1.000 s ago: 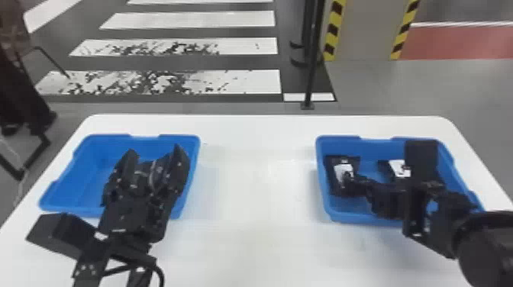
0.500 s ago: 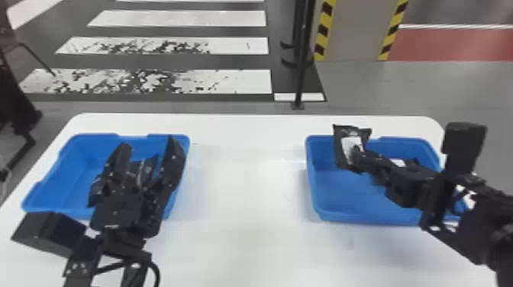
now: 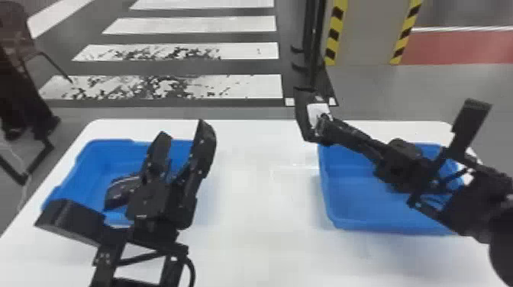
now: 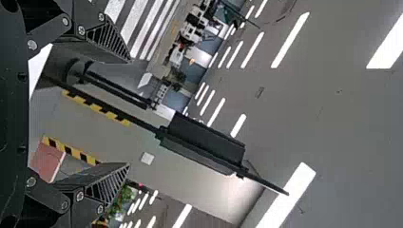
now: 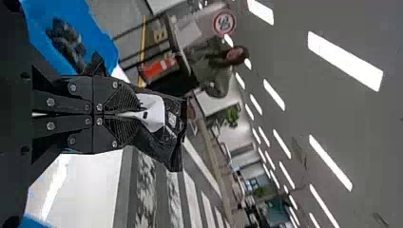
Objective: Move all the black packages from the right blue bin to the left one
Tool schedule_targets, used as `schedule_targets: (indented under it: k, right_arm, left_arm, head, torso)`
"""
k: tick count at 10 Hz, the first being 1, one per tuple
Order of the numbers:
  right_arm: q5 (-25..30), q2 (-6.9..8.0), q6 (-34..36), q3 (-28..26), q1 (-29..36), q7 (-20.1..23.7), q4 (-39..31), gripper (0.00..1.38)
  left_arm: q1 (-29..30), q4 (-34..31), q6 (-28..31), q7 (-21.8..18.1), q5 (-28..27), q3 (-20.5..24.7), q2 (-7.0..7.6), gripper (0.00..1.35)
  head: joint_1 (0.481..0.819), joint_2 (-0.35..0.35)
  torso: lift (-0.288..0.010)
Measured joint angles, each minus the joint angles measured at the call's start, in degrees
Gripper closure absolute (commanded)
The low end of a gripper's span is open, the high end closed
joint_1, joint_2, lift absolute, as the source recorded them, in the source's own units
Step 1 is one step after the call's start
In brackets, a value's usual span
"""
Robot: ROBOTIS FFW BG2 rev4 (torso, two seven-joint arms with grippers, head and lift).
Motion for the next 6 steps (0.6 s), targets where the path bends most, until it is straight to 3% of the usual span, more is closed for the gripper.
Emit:
schedule_targets:
  k: [3,6]
  right_arm:
    - [-6.25,-1.29,0.77,6.61,-3.48,2.59,5.37,1.18]
    - [-9.64,-1.72,0.78,13.7,-5.86,2.59,6.15,1.18]
  left_arm:
    - [-1.21,-2.7,3.68,0.0,-0.05,-1.89,0.6,0.32]
    - [-1.55,-4.6,12.89,-0.8,-2.47,-1.33,0.64,0.32]
  head:
    - [0.663,0.094]
    - [0.685,0.13]
  torso:
    - [-0.181]
    - [-0.181]
